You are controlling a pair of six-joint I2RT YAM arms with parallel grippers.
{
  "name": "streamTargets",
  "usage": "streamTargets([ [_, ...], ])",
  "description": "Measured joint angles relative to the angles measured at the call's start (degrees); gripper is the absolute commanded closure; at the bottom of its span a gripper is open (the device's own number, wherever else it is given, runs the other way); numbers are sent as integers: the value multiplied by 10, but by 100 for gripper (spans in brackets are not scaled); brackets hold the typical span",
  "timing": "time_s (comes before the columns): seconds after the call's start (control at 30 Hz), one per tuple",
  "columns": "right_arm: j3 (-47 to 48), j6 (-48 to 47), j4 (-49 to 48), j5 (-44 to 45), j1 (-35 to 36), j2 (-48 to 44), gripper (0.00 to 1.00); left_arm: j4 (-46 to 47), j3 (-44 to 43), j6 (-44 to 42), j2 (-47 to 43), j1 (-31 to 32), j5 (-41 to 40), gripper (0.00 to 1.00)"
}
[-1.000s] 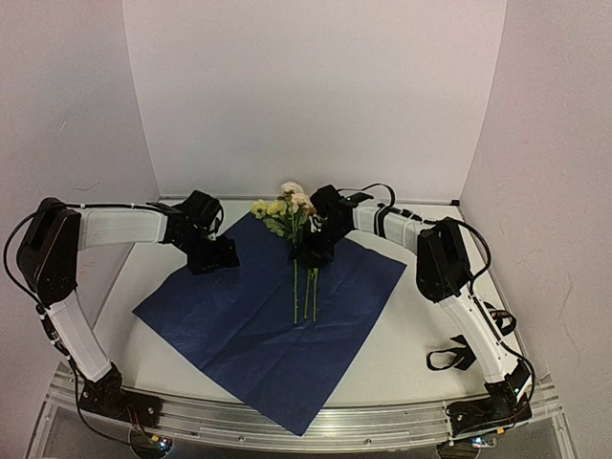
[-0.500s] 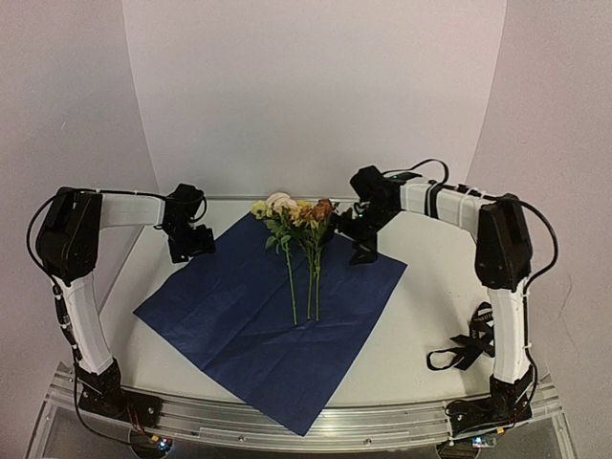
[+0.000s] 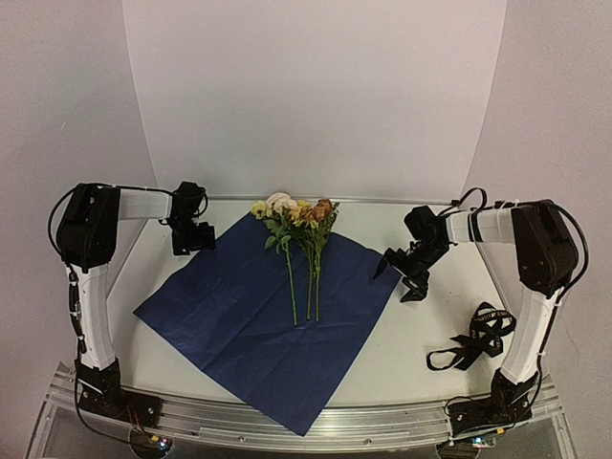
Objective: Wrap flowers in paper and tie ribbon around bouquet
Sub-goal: Pick up the right corner of the flattened wrapping paper from the center of the board.
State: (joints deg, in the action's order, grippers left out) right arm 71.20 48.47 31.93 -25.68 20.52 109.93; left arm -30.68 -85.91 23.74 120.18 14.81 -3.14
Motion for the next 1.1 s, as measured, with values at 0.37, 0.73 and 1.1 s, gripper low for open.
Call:
streamTargets([
  [0.37, -73, 70, -166, -14, -10, -20, 19, 1, -19, -15, 29, 0, 11, 25],
  [0.73, -112, 132, -303, -12, -16, -2, 85, 8, -22, -18, 30, 0, 36, 25],
  [1.1, -151, 99, -302, 5, -16, -17, 100, 0, -37, 8, 30, 40, 35, 22],
])
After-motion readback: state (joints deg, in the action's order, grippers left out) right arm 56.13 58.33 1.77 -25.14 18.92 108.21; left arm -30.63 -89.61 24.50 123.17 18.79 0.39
